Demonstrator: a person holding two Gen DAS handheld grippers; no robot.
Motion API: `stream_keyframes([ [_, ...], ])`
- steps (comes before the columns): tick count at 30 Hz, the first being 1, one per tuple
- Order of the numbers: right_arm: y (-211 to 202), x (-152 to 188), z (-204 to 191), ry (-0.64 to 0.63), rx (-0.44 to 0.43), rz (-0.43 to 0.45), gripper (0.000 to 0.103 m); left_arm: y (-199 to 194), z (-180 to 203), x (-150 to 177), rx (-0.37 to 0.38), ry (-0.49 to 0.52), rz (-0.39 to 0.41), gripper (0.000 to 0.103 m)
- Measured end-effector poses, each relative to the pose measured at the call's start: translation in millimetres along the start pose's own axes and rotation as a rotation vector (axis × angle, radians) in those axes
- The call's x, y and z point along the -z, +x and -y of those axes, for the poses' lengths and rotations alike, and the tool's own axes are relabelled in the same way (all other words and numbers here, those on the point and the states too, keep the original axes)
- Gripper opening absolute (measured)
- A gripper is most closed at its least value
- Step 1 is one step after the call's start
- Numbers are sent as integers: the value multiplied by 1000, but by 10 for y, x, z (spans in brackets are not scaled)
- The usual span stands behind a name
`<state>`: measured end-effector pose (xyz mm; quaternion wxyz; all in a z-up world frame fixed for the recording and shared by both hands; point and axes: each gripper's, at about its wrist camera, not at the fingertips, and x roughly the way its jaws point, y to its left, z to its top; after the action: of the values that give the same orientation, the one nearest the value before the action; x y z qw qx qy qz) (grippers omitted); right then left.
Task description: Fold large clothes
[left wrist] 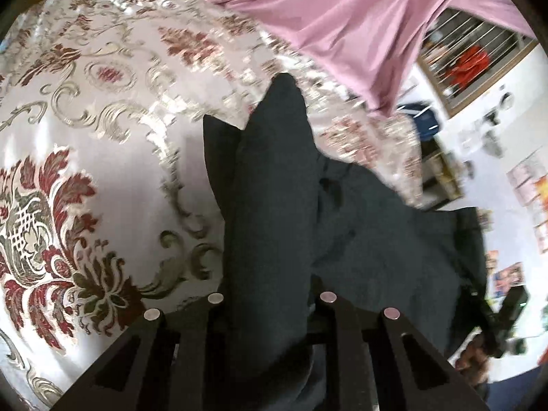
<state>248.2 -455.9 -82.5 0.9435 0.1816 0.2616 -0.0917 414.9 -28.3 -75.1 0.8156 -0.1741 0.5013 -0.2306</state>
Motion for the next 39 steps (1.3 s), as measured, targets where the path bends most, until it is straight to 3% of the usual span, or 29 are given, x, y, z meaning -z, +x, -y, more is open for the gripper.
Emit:
stream_keyframes([
  [3,144,89,163,37,37,-42,20,69,-84,64,-17,1,-13,22],
  [6,246,127,182,25,80,-69,29,74,-138,85,-48,-1,-35,30],
  [9,312,127,162,20,138,-89,48,101,-167,71,-85,-36,-86,36],
  [11,305,105,114,2,190,-83,67,82,-178,71,-101,-52,-88,40],
  [15,173,77,-38,-81,287,-20,85,-42,-127,130,-164,-31,-53,46],
  [16,108,85,-83,-98,295,-3,87,-85,-93,148,-177,-19,-36,57],
  [17,28,82,-155,-131,303,26,90,-151,-57,168,-185,-5,-6,88],
  [18,-41,72,-209,-152,302,44,91,-226,-16,186,-190,8,32,100],
  [19,-114,70,-266,-173,299,61,92,-328,29,210,-192,20,82,103],
  [29,-719,140,-618,-186,209,182,96,-989,598,495,-206,180,288,103],
  [39,-1222,285,-762,-198,153,269,99,-1492,999,884,-203,264,431,103],
])
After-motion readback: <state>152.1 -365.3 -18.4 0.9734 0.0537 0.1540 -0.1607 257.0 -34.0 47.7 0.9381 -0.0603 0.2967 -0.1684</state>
